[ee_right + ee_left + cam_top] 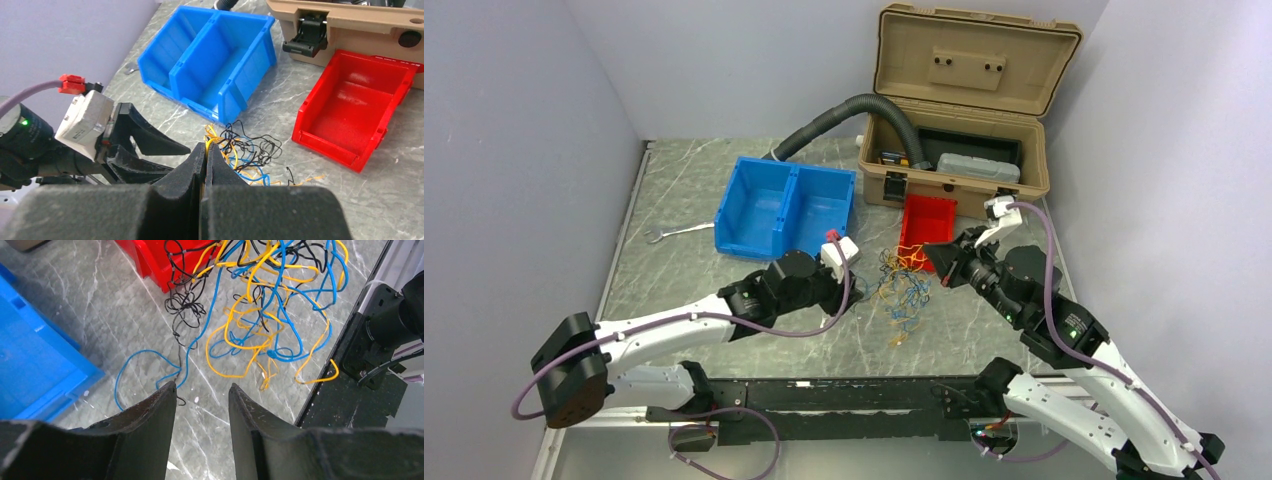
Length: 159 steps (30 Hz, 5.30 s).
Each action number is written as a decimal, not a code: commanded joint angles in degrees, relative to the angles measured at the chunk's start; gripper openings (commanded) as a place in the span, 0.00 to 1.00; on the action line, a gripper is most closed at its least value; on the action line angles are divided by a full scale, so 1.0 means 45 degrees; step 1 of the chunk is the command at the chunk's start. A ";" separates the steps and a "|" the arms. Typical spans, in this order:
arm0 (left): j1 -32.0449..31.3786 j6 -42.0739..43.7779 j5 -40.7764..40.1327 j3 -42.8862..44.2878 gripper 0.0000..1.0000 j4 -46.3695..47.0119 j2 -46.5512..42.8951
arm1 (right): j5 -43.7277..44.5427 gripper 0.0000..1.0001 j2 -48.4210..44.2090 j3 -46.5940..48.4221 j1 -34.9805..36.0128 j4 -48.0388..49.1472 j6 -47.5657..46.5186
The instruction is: Untangle the cables
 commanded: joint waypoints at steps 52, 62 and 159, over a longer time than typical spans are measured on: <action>0.1579 -0.2075 -0.0613 0.0682 0.00 -0.2279 -0.0724 | 0.8877 0.00 -0.0494 -0.0918 -0.0029 -0.4149 0.3819; 0.7974 -0.4401 0.1997 -0.0959 0.00 -0.5086 -0.3935 | 1.0451 0.00 -0.0507 -0.1034 -0.0042 -0.6388 0.5670; 0.2135 0.0788 0.3295 1.6480 0.00 -0.8989 1.3068 | 0.5233 0.98 -0.0889 -0.1667 -0.3403 -0.2251 0.2916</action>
